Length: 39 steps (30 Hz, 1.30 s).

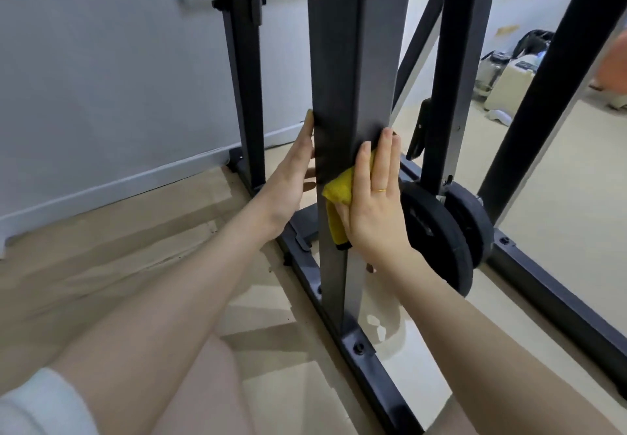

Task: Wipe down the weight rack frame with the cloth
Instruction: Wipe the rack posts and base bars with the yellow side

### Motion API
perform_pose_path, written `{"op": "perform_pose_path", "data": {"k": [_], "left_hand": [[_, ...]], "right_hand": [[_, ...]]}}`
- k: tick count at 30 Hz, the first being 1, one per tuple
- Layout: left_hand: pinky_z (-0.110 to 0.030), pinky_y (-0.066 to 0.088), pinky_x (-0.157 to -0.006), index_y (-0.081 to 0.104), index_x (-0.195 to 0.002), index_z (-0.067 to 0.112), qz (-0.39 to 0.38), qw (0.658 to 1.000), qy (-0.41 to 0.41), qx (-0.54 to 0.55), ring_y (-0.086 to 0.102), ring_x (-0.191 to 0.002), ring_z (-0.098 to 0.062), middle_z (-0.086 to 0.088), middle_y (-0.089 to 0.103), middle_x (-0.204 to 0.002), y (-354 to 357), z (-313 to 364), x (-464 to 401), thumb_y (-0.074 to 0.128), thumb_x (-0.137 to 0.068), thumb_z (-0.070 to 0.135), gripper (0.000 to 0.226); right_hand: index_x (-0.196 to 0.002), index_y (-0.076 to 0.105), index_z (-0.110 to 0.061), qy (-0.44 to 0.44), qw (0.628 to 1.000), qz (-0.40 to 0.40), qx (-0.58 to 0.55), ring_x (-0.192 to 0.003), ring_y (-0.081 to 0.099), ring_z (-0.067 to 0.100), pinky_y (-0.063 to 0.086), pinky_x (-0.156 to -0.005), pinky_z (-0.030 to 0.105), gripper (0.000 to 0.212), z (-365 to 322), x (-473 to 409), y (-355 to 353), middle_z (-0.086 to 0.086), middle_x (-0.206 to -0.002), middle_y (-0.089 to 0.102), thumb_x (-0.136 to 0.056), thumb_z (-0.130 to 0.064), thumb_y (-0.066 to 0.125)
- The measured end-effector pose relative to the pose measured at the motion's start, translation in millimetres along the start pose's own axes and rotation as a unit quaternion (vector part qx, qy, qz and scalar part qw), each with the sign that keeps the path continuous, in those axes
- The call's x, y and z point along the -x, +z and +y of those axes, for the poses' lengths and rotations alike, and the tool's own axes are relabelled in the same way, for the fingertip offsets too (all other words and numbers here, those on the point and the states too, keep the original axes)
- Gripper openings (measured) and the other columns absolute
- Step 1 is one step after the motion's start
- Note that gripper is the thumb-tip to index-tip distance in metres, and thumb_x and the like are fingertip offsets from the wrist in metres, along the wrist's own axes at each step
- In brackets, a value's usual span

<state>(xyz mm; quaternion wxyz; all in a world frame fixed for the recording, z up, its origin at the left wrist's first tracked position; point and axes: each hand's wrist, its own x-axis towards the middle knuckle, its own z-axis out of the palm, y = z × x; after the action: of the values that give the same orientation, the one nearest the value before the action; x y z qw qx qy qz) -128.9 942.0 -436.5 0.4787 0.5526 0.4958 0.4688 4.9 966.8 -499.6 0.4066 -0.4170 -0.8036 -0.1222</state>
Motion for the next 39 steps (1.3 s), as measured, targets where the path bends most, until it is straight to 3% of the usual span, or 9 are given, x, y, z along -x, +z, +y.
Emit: {"op": "perform_pose_path", "data": {"k": [4,7,14,21,23,26,29,34,39], "left_hand": [[-0.047,0.032,-0.111,0.031,-0.098,0.083,0.003,1.0,-0.007,0.006,0.046,-0.125,-0.012,0.013,0.046,-0.139,0.8,3.8,3.5,0.009,-0.088,0.061,0.032],[-0.045,0.033,-0.11,0.015,-0.122,0.077,0.0,1.0,0.001,0.0,0.047,-0.124,-0.009,0.016,0.042,-0.144,-1.7,-2.4,-2.6,0.008,-0.097,0.054,0.035],[-0.045,0.031,-0.111,0.023,-0.144,0.047,-0.007,1.0,-0.022,-0.006,0.044,-0.13,-0.013,0.01,0.042,-0.146,-6.7,-17.4,-12.5,0.022,-0.067,0.091,0.089],[-0.047,0.027,-0.114,0.02,-0.128,0.072,-0.023,1.0,0.001,0.011,0.039,-0.134,-0.014,0.017,0.04,-0.145,-6.0,-9.0,-6.4,0.015,-0.078,0.079,0.05],[-0.045,0.029,-0.113,0.034,-0.11,0.078,-0.025,0.998,-0.012,0.049,0.044,-0.129,-0.014,0.019,0.048,-0.135,-8.0,-7.4,-6.3,0.012,-0.085,0.074,0.033],[-0.043,0.036,-0.108,0.032,-0.133,0.06,-0.035,0.991,-0.007,0.132,0.05,-0.123,-0.021,0.007,0.048,-0.14,-16.7,-16.4,-8.0,0.015,-0.082,0.069,0.054],[-0.046,0.034,-0.108,0.035,-0.141,0.042,-0.046,0.984,-0.024,0.173,0.05,-0.123,-0.027,-0.002,0.051,-0.137,-23.7,-26.7,-11.3,0.016,-0.082,0.068,0.067],[-0.037,0.034,-0.107,0.046,-0.135,0.028,-0.056,0.972,-0.051,0.223,0.056,-0.118,-0.014,0.002,0.053,-0.136,-28.1,-32.2,-14.8,0.004,-0.09,0.067,0.073],[-0.032,0.037,-0.098,0.048,-0.134,0.024,-0.094,0.954,-0.067,0.277,0.054,-0.119,-0.012,0.006,0.056,-0.134,-31.0,-32.9,-8.9,0.009,-0.078,0.073,0.084]], "right_hand": [[-0.146,-0.008,-0.022,-0.073,0.996,0.056,-0.017,-0.144,-0.002,0.035,0.002,-0.119,0.04,0.073,0.2,-33.8,-11.8,0.02,-0.147,0.006,-0.098,-0.03,0.047],[-0.148,-0.001,-0.026,-0.125,0.984,0.109,-0.07,-0.145,-0.009,0.018,0.014,-0.118,0.039,0.088,1.6,-50.8,-17.0,0.018,-0.151,0.002,-0.09,-0.016,0.064],[-0.116,0.039,-0.012,-0.026,0.974,0.161,-0.158,-0.145,0.004,0.011,0.017,-0.116,0.031,0.037,3.9,-35.2,-11.6,0.019,-0.138,0.018,-0.089,-0.024,0.062],[-0.144,0.002,-0.013,0.022,0.999,0.021,-0.018,-0.141,0.004,0.037,0.007,-0.119,0.039,0.058,-2.8,9.6,3.8,0.018,-0.151,0.001,-0.102,-0.045,0.026],[-0.144,0.006,-0.011,-0.033,0.998,0.043,0.033,-0.141,0.005,0.038,0.002,-0.119,0.038,0.057,-4.6,-15.7,-4.5,0.019,-0.15,0.007,-0.102,-0.036,0.036],[-0.144,0.026,-0.006,-0.203,0.971,0.055,0.113,-0.146,-0.002,0.024,0.006,-0.119,0.038,0.057,5.3,-54.3,-25.8,0.011,-0.153,0.017,-0.096,-0.018,0.054],[-0.135,0.047,-0.003,-0.355,0.919,0.006,0.173,-0.141,0.024,0.024,0.018,-0.118,0.038,0.04,17.8,-79.1,-53.0,0.014,-0.144,0.044,-0.097,-0.014,0.052],[-0.088,0.069,-0.004,-0.408,0.888,-0.041,0.208,-0.101,0.065,0.027,0.027,-0.11,0.034,0.022,2.3,-81.1,-43.9,0.012,-0.098,0.071,-0.092,-0.003,0.047],[-0.08,0.066,-0.011,-0.441,0.829,-0.249,0.239,-0.079,0.066,0.026,0.038,-0.096,0.033,0.041,-4.7,-32.9,-31.9,0.005,-0.077,0.069,-0.09,-0.004,0.026]]}}
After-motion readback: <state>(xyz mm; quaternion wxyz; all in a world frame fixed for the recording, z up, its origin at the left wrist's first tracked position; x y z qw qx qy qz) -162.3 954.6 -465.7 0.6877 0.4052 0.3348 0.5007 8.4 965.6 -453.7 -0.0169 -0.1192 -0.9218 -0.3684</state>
